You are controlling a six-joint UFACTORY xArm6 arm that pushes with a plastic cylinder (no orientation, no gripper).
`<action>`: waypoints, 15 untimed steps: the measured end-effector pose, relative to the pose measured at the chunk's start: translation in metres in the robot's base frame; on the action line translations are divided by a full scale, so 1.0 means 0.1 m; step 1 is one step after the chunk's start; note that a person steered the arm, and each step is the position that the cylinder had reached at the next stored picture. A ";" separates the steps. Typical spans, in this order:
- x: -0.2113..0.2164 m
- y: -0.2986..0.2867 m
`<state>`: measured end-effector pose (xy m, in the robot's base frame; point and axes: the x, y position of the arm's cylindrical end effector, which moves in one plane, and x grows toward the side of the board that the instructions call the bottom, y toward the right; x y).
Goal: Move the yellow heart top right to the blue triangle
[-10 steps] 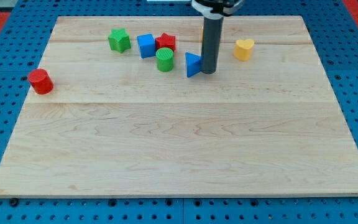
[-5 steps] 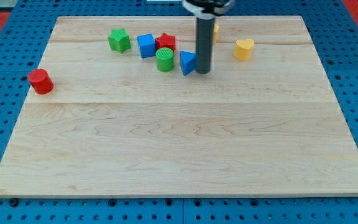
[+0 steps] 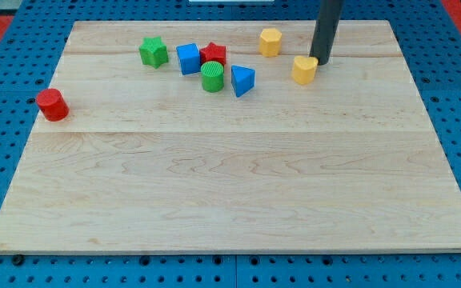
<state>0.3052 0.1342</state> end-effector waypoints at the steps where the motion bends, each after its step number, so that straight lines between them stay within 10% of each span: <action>1: 0.18 0.19; 15: 0.30 -0.91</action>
